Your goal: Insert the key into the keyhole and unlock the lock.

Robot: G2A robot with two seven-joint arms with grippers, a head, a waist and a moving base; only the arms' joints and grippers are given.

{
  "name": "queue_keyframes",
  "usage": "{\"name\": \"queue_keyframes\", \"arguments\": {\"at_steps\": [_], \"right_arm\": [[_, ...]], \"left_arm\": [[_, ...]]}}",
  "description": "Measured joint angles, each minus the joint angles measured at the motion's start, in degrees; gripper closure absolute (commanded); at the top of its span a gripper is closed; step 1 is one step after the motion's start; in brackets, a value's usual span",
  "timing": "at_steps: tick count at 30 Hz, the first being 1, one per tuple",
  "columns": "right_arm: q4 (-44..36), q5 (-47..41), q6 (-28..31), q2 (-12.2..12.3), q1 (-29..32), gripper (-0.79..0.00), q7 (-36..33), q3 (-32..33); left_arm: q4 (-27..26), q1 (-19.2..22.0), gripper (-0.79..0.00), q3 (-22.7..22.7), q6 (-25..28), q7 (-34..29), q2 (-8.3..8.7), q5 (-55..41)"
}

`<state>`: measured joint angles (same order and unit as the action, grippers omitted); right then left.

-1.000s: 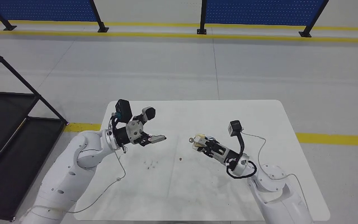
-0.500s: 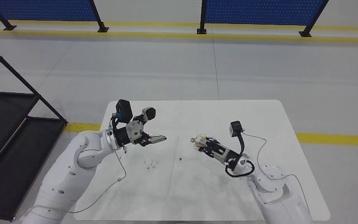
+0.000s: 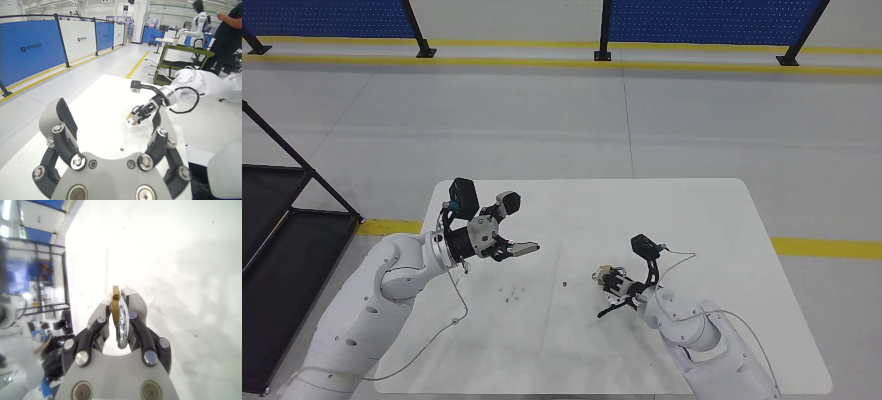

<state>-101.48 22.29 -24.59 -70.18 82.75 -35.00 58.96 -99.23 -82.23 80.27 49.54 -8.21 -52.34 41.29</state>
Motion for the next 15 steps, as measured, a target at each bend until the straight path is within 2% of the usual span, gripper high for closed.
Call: {"name": "queue_keyframes", "arguments": {"at_steps": [15], "right_arm": [[2.7,6.3,-6.2,-0.3,-1.5,0.0,0.2,-3.1]], "left_arm": [[0.0,0.0,-0.785,0.0,0.0,0.0,0.0,0.0]]}}
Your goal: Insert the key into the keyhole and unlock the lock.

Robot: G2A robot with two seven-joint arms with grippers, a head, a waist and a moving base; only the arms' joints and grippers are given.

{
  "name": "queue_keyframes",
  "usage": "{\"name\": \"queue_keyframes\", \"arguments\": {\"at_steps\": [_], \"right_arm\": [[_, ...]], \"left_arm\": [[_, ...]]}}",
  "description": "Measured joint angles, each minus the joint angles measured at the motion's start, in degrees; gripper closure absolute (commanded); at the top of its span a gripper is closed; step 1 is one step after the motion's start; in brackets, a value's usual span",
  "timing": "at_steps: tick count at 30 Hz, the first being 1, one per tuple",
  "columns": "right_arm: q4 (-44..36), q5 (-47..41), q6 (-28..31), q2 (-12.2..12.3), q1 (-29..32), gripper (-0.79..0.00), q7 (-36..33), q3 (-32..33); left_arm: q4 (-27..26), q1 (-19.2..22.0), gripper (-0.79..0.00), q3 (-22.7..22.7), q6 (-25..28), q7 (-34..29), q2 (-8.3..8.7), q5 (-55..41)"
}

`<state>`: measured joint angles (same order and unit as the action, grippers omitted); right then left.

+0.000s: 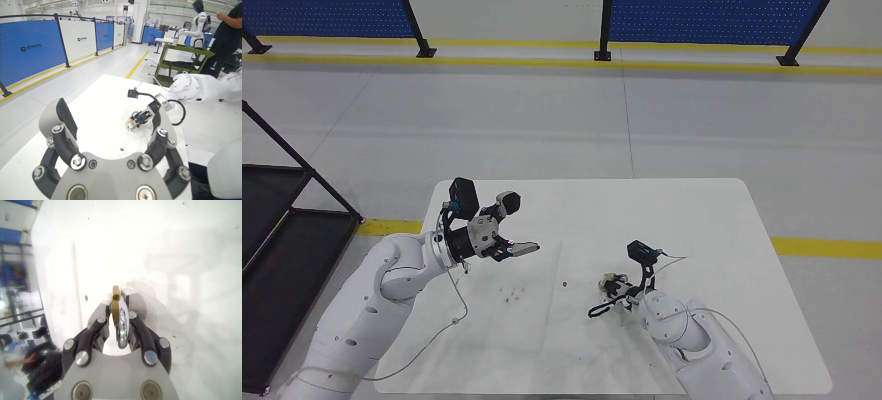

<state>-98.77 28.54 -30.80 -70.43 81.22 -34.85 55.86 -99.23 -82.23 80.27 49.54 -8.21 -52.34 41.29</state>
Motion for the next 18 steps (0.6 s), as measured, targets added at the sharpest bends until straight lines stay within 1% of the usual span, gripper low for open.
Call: {"name": "queue_keyframes", "arguments": {"at_steps": [5,6,7,9,11,12,18], "right_arm": [[-0.3,0.4,0.0,0.1,0.2,0.0,-0.7,0.0],[-0.4,0.6,0.3,0.1,0.1,-0.068,-1.2,-0.2],[-0.5,1.0,0.6,0.1,0.0,-0.246,-1.9,-0.4],[-0.5,1.7,0.7,0.2,-0.2,-0.372,-2.6,-0.8],[-0.7,2.3,0.7,0.2,-0.3,-0.767,-3.1,-1.2],[-0.7,2.6,0.7,0.2,-0.4,-0.785,-3.2,-1.4],[-1.0,3.7,0.5,0.1,-0.5,-0.785,-3.1,-1.9]], "left_arm": [[0.0,0.0,-0.785,0.0,0.0,0.0,0.0,0.0],[0.0,0.0,-0.785,0.0,0.0,0.0,0.0,0.0],[0.0,0.0,-0.785,0.0,0.0,0.0,0.0,0.0],[0.0,0.0,-0.785,0.0,0.0,0.0,0.0,0.0],[0.0,0.0,-0.785,0.0,0.0,0.0,0.0,0.0],[0.0,0.0,-0.785,0.0,0.0,0.0,0.0,0.0],[0.0,0.0,-0.785,0.0,0.0,0.0,0.0,0.0]]}}
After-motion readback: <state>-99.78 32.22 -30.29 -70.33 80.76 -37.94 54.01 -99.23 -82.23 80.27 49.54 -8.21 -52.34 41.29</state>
